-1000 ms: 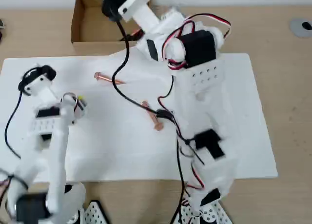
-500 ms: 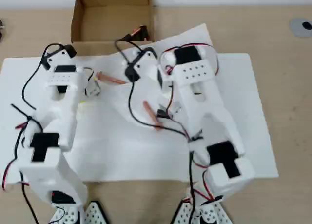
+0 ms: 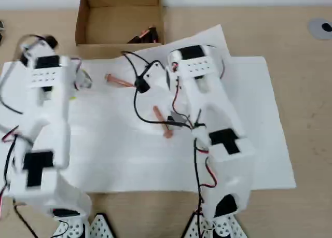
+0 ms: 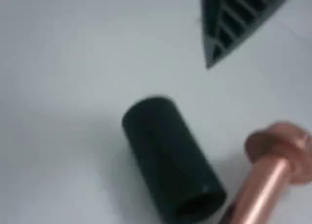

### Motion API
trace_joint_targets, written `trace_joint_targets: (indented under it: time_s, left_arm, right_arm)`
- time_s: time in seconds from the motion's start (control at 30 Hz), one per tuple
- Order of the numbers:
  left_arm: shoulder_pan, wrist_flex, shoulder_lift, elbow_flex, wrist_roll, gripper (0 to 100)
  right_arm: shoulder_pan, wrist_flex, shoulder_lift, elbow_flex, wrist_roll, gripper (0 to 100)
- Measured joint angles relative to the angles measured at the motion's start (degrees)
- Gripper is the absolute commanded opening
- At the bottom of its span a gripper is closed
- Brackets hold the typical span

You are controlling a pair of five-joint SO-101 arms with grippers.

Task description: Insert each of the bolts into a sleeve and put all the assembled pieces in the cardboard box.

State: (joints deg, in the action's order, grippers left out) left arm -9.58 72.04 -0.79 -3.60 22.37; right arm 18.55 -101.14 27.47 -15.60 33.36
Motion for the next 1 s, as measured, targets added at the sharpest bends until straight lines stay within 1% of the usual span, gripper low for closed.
trace_joint_targets:
  time_s: [0.1, 0.17, 0.3, 0.47, 0.57, 0.7, 0.8, 1.0]
  left_arm:
    - [0.88, 0.62, 12.57, -3.6, 0.09, 18]
    - [2.9, 0.26, 19.25, -7.82, 0.09, 18]
    - [7.82, -6.07, 26.37, -17.93, -0.97, 18]
    - [10.37, -17.05, 28.75, -28.57, -5.54, 18]
    - [11.08, -21.8, 28.75, -33.67, -6.59, 18]
    - [11.16, -25.93, 28.84, -38.33, -6.77, 18]
    - [11.16, -28.4, 29.19, -40.79, -6.77, 18]
    - [11.16, -28.92, 29.45, -41.14, -6.77, 18]
  right_arm:
    - [0.0, -0.18, 3.52, -2.9, 0.44, 36.1]
    - [0.18, -0.18, 5.45, -3.96, 0.44, 36.1]
    - [0.35, -0.18, 7.12, -4.31, 0.44, 36.1]
    - [4.04, -0.18, 7.3, -4.31, 2.64, 36.1]
    - [7.74, -0.18, 7.3, -4.31, 2.99, 36.1]
    - [11.43, -0.18, 7.3, -4.48, 2.9, 35.9]
    - [11.6, -0.35, 7.47, -4.48, 2.29, 35.9]
    - [11.08, -0.35, 7.47, -3.69, 2.29, 35.8]
